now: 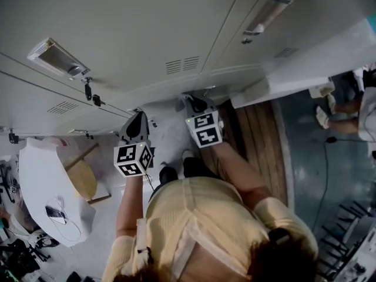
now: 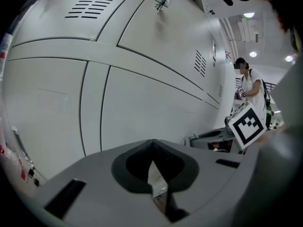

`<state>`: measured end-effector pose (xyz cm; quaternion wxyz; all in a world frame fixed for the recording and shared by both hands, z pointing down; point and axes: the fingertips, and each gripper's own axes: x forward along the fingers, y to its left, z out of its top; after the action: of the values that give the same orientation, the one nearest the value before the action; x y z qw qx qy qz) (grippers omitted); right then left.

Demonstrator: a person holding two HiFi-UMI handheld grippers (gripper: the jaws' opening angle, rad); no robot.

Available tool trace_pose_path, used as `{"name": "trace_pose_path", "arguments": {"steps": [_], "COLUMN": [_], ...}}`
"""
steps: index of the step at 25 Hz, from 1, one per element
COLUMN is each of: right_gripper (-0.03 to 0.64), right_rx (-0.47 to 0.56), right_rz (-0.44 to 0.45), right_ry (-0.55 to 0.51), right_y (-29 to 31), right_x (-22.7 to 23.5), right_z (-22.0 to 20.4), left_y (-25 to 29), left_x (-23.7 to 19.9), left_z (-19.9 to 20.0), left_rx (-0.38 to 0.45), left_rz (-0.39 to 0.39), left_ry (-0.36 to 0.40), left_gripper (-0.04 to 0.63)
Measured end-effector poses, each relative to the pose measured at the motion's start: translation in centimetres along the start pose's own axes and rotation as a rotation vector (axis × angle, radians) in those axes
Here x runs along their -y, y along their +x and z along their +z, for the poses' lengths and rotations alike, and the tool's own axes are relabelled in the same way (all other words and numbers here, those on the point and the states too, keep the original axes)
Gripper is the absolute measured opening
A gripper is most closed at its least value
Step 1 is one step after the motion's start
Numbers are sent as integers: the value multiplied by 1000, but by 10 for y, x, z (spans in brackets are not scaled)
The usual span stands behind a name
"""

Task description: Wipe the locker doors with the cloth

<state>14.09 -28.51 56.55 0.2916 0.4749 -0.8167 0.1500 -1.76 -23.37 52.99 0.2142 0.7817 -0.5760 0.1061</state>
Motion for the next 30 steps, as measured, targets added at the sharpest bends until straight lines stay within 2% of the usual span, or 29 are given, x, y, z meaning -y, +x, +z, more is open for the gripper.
{"name": "trace_pose_path", "arguments": {"steps": [8, 14, 30], "right_gripper": [17, 17, 17], "right_rx": [-4, 4, -29], "right_rz": [-18, 43, 304], "right_ry": [24, 12, -158], "right_y": [-9, -19, 7], "right_x": [10, -13, -132], "right_z": [-4, -2, -6], "left_y": [6, -2, -69], "left_x": [11, 0, -69], "left_z": [-2, -6, -32], "left_rx": [-15, -13, 12], "left_rz": [-35, -10, 204], "left_ry": [6, -8, -100], "left_gripper": [-8, -8, -8]}}
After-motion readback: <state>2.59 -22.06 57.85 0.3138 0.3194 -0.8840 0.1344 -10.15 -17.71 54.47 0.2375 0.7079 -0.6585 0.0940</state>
